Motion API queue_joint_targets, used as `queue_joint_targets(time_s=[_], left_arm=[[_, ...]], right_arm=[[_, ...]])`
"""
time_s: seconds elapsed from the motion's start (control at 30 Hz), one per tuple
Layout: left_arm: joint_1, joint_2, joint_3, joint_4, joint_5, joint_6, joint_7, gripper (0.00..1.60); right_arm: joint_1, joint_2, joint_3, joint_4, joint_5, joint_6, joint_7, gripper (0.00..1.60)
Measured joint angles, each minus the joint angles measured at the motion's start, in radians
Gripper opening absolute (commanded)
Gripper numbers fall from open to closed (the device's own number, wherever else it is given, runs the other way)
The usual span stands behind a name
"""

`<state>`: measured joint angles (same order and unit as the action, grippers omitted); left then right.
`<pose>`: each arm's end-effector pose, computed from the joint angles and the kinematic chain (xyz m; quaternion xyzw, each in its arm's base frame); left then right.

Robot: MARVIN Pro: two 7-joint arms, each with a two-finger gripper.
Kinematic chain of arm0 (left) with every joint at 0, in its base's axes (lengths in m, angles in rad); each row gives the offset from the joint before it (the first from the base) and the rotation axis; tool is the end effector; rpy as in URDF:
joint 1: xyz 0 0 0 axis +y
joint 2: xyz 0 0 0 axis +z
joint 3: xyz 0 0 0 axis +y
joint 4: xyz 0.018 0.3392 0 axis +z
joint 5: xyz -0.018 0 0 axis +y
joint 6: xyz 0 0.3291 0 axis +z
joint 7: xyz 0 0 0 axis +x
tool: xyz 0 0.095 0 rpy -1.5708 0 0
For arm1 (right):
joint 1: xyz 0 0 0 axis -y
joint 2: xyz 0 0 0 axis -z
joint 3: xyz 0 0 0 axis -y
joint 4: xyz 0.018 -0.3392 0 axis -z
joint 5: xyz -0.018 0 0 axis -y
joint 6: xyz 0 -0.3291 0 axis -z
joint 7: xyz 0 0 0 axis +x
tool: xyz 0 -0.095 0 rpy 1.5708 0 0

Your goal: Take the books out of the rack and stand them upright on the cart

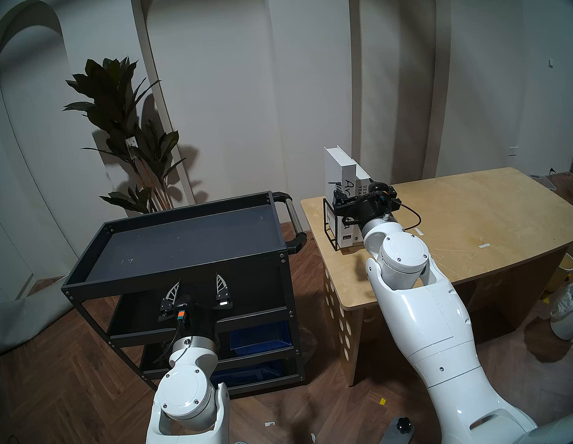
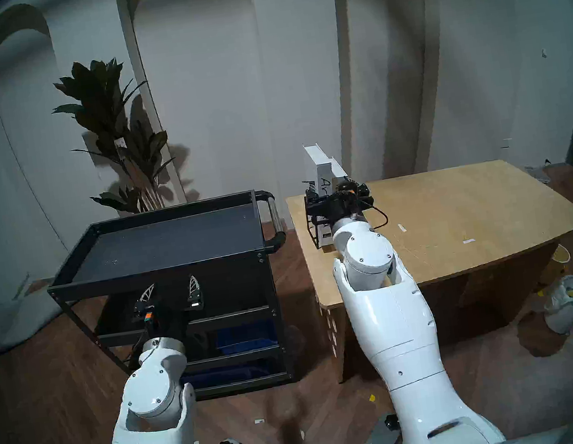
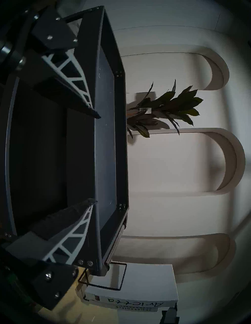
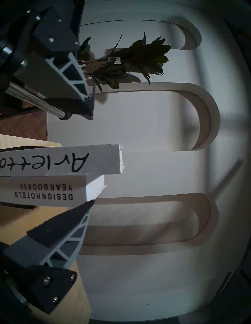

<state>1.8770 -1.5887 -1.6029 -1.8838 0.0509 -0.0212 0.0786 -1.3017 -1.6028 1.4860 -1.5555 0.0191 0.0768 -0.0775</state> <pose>0.3383 0.0170 -0.3418 -0.6956 -0.0252 -0.7158 0.0556 0.5226 0.0420 -0.2396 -0.6421 0.0095 -0.7663 0.0202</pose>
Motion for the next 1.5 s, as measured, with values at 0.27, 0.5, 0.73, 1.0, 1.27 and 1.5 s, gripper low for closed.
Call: queue_joint_targets(time_s=[0.27,0.5,0.73,1.0,1.27,1.5], left_arm=[[-0.001,0.000,0.001,0.002,0.004,0.002,0.003,1.60],[-0.002,0.000,0.005,0.006,0.010,0.006,0.008,1.60],[-0.005,-0.001,0.008,0.011,0.016,0.009,0.015,1.60],[-0.012,-0.001,0.010,0.018,0.020,0.011,0.022,1.60],[-0.018,-0.001,0.010,0.021,0.020,0.014,0.026,1.60],[-0.022,0.000,0.004,0.022,0.019,0.016,0.027,1.60]], right_arm=[[0.066,-0.001,-0.002,0.063,-0.003,-0.011,0.003,1.60],[0.115,-0.004,0.011,0.122,0.004,-0.020,0.002,1.60],[0.152,-0.006,0.022,0.173,0.013,-0.033,-0.001,1.60],[0.192,-0.010,0.017,0.241,0.014,-0.044,-0.006,1.60],[0.227,-0.017,0.002,0.295,0.007,-0.058,-0.021,1.60],[0.260,-0.026,-0.004,0.349,-0.002,-0.069,-0.045,1.60]])
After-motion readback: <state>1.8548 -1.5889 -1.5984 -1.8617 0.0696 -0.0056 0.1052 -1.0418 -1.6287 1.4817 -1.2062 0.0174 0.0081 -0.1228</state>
